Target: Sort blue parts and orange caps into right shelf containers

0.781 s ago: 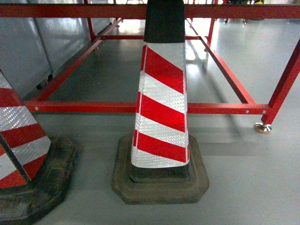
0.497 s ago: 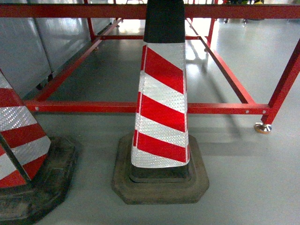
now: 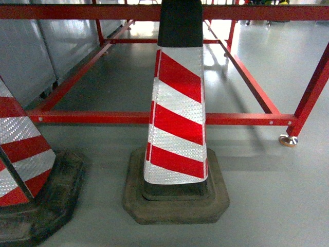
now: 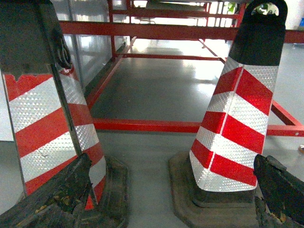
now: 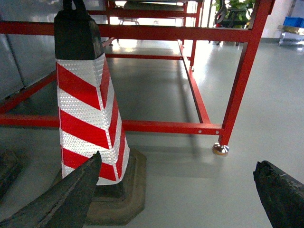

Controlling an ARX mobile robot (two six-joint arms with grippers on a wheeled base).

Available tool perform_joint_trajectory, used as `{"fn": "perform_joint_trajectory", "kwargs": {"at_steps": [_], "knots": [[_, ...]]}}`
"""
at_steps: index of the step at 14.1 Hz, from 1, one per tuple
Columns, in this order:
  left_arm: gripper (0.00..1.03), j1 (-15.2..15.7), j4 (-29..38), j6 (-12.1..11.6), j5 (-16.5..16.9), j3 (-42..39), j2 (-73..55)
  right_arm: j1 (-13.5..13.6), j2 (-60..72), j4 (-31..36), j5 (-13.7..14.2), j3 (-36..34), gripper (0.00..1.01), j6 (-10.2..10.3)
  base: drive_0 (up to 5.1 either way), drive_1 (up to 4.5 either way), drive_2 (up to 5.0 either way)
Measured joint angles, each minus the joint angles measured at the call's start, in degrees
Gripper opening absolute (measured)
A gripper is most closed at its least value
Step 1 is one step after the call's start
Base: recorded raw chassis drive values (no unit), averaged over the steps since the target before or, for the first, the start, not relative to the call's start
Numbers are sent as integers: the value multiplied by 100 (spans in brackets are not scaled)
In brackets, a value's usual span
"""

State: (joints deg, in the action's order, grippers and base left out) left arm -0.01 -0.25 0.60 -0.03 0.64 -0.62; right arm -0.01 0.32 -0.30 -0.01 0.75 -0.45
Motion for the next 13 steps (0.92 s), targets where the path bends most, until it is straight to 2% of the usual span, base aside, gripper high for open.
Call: {"fn": "perform_joint_trajectory", "kwargs": {"at_steps": [13], "knots": [[98,0,2,-4,2,0,0,0,0,-2,-2,0,98,9,0,0,0]]}}
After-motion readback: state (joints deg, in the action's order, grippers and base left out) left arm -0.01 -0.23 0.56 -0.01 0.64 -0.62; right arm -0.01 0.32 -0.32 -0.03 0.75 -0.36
